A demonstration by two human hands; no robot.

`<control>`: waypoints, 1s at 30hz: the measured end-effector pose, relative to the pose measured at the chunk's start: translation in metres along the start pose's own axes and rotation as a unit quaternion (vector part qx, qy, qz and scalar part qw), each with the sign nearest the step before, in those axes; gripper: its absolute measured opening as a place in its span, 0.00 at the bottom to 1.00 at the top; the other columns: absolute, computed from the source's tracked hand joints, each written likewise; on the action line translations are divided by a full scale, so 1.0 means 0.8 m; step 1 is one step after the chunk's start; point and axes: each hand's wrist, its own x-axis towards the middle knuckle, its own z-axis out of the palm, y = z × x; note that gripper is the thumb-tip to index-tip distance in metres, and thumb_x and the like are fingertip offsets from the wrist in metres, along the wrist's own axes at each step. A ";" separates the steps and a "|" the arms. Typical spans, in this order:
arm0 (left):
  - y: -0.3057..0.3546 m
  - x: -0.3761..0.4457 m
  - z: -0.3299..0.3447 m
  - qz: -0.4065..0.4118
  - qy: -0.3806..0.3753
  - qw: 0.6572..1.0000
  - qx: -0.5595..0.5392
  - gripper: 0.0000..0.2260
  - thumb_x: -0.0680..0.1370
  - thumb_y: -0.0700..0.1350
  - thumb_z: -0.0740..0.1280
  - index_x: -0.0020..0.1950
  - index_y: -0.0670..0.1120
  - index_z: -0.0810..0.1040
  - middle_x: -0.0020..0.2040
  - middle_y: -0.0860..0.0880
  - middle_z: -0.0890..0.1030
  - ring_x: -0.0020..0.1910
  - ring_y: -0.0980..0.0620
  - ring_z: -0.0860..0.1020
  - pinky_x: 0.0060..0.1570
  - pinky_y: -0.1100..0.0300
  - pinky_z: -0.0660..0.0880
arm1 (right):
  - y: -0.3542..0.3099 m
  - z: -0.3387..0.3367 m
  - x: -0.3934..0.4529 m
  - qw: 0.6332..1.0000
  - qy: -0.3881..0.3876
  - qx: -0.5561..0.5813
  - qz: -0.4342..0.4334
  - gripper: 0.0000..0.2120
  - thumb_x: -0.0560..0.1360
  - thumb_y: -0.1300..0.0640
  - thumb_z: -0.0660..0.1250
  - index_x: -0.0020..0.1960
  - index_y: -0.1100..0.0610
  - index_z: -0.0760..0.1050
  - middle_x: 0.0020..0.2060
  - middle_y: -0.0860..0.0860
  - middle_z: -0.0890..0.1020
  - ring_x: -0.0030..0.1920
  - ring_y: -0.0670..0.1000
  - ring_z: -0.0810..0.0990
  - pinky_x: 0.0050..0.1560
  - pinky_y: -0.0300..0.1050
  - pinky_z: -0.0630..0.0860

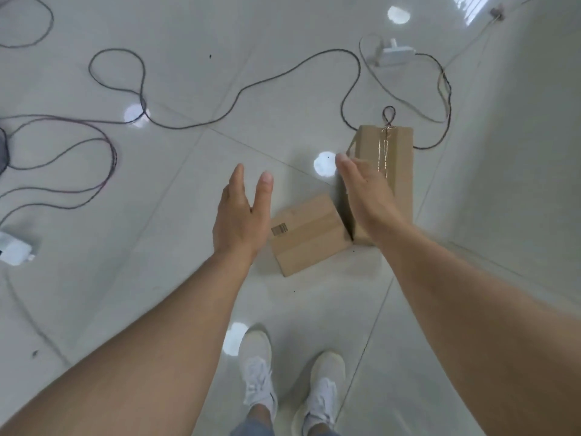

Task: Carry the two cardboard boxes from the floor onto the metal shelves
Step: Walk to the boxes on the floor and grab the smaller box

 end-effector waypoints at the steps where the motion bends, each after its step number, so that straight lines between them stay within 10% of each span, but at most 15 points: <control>1: -0.017 0.010 0.010 -0.006 -0.001 1.000 0.000 0.34 0.74 0.66 0.51 0.76 0.52 0.55 0.75 0.49 0.64 0.72 0.50 0.65 0.69 0.49 0.63 | 0.013 0.015 0.013 1.000 -0.002 0.001 0.007 0.14 0.74 0.35 0.54 0.44 0.44 0.68 0.48 0.48 0.68 0.51 0.49 0.65 0.49 0.44 0.65; 4: -0.070 0.043 0.040 -0.019 -0.006 1.000 -0.001 0.31 0.76 0.65 0.52 0.76 0.52 0.55 0.76 0.49 0.62 0.73 0.50 0.64 0.70 0.49 0.62 | 0.050 0.054 0.047 1.000 -0.008 -0.012 0.025 0.18 0.67 0.30 0.52 0.41 0.44 0.66 0.50 0.52 0.68 0.49 0.51 0.67 0.46 0.45 0.65; 9: -0.151 0.085 0.090 -0.060 -0.030 0.998 0.009 0.31 0.77 0.64 0.51 0.77 0.51 0.54 0.77 0.49 0.60 0.73 0.50 0.64 0.67 0.54 0.60 | 0.117 0.103 0.099 0.999 -0.009 -0.024 0.046 0.34 0.75 0.35 0.55 0.74 0.55 0.67 0.71 0.54 0.70 0.71 0.54 0.69 0.67 0.49 0.66; 13: -0.194 0.100 0.120 -0.099 -0.056 0.993 0.028 0.32 0.77 0.64 0.50 0.77 0.50 0.53 0.78 0.48 0.58 0.75 0.48 0.60 0.72 0.49 0.55 | 0.146 0.128 0.126 0.996 -0.010 -0.052 0.078 0.37 0.70 0.32 0.54 0.72 0.52 0.68 0.71 0.53 0.70 0.71 0.54 0.67 0.70 0.54 0.64; 16: -0.211 0.111 0.138 -0.172 -0.092 0.980 0.029 0.34 0.77 0.65 0.49 0.77 0.47 0.52 0.78 0.46 0.57 0.76 0.47 0.57 0.72 0.52 0.54 | 0.160 0.138 0.143 0.991 0.015 -0.082 0.106 0.33 0.63 0.29 0.50 0.53 0.51 0.72 0.64 0.54 0.72 0.64 0.58 0.69 0.64 0.56 0.66; 20: -0.217 0.128 0.159 -0.271 -0.136 0.953 -0.001 0.38 0.74 0.69 0.46 0.72 0.43 0.65 0.69 0.42 0.71 0.64 0.41 0.72 0.63 0.45 0.71 | 0.185 0.146 0.171 0.982 0.029 -0.121 0.141 0.38 0.75 0.34 0.53 0.76 0.59 0.60 0.75 0.60 0.63 0.74 0.61 0.63 0.72 0.59 0.60; 25: -0.217 0.138 0.165 -0.276 -0.096 0.956 -0.023 0.38 0.73 0.69 0.46 0.63 0.40 0.74 0.63 0.39 0.77 0.61 0.40 0.75 0.60 0.44 0.73 | 0.199 0.147 0.174 0.976 0.019 -0.126 0.177 0.38 0.77 0.36 0.52 0.78 0.57 0.54 0.74 0.61 0.62 0.74 0.62 0.61 0.71 0.56 0.60; 30: -0.222 0.137 0.152 -0.281 -0.051 0.958 -0.018 0.41 0.70 0.70 0.46 0.60 0.39 0.76 0.60 0.38 0.78 0.59 0.37 0.76 0.59 0.42 0.74 | 0.199 0.142 0.166 0.971 0.018 -0.130 0.199 0.38 0.75 0.32 0.48 0.69 0.61 0.70 0.67 0.64 0.68 0.68 0.64 0.66 0.67 0.56 0.64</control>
